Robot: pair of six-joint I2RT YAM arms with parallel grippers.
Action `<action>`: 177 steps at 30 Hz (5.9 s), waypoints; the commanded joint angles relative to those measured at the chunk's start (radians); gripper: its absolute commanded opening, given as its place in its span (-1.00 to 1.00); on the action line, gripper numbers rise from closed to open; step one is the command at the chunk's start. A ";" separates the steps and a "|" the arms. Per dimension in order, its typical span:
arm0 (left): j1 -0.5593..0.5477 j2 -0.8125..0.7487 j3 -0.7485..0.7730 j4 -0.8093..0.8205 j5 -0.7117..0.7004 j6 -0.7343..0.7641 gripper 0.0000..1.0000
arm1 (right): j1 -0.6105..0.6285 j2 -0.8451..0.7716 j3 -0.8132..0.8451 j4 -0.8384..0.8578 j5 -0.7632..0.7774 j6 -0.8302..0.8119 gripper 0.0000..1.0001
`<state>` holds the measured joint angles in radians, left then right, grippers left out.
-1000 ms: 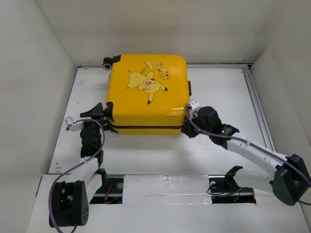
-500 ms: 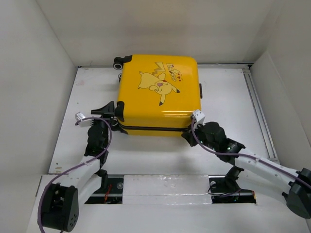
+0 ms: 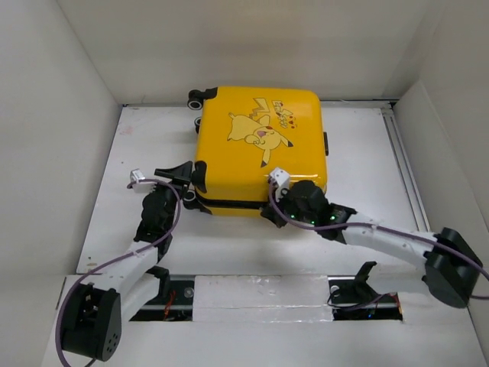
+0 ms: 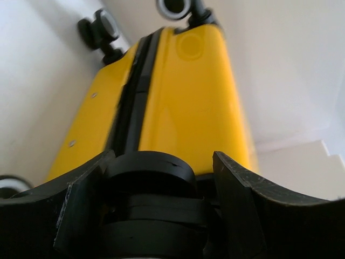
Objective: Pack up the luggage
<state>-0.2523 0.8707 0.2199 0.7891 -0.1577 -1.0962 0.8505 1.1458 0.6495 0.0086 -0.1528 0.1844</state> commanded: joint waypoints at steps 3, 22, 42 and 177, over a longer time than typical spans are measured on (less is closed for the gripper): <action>-0.139 0.063 -0.027 0.144 0.256 0.061 -1.00 | 0.099 0.258 0.171 0.363 -0.157 0.096 -1.00; -0.237 0.079 0.191 0.084 0.477 0.127 -1.00 | 0.091 0.023 0.228 0.030 -0.099 -0.036 -1.00; -0.188 -0.179 0.102 -0.217 0.245 0.228 -1.00 | 0.072 0.006 0.072 0.019 0.047 0.024 -1.00; -0.169 -0.245 0.039 -0.232 0.205 0.225 0.10 | -0.090 0.019 -0.051 0.271 0.196 0.121 -1.00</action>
<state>-0.4175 0.6312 0.2218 0.4561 0.0383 -0.8795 0.7528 1.2049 0.5983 0.1688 0.0925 0.3019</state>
